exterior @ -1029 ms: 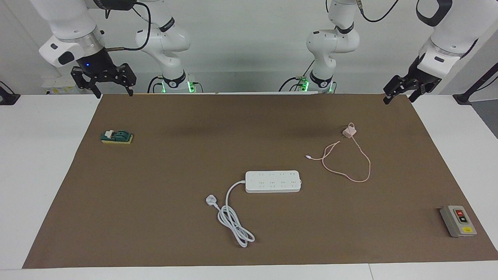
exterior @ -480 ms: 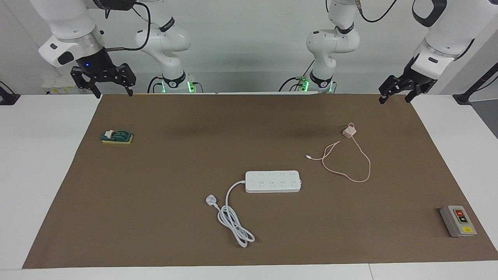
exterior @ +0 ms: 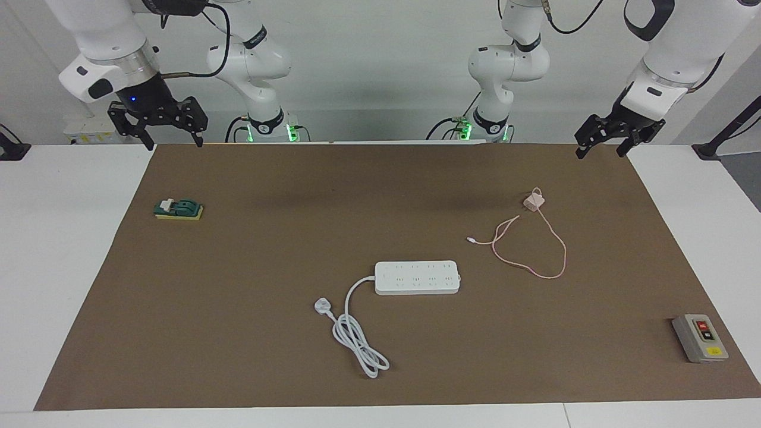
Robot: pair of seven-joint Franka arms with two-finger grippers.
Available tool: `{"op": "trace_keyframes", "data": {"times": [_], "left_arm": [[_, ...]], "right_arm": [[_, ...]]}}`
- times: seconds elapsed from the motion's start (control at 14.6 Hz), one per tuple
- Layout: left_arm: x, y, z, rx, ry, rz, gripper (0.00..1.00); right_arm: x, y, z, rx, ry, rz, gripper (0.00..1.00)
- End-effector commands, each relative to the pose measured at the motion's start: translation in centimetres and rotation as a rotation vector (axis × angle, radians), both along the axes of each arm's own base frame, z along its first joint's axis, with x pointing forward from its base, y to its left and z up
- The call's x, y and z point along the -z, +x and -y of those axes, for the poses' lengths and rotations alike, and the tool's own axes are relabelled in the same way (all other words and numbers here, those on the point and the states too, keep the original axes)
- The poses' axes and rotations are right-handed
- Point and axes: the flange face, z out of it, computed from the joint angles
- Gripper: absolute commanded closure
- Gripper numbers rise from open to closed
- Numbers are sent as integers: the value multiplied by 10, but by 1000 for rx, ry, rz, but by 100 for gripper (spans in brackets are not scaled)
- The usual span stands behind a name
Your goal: Unplug charger and place it aside
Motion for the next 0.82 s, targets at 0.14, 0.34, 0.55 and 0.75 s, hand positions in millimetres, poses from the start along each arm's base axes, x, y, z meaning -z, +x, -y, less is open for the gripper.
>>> {"op": "trace_keyframes", "data": {"times": [0.14,0.34,0.55,0.75], "left_arm": [[-11,-4,0,16,22,10,0],[-11,-5,0,16,20,10,0],[-13,-6,1,28,21,13,0],[-12,-6,0,102,17,11,0]], "right_arm": [[-2,-5,2,7,18,14,0],[-2,-5,2,7,18,14,0],[-1,-5,2,6,18,11,0],[-2,-5,2,7,18,14,0]]}}
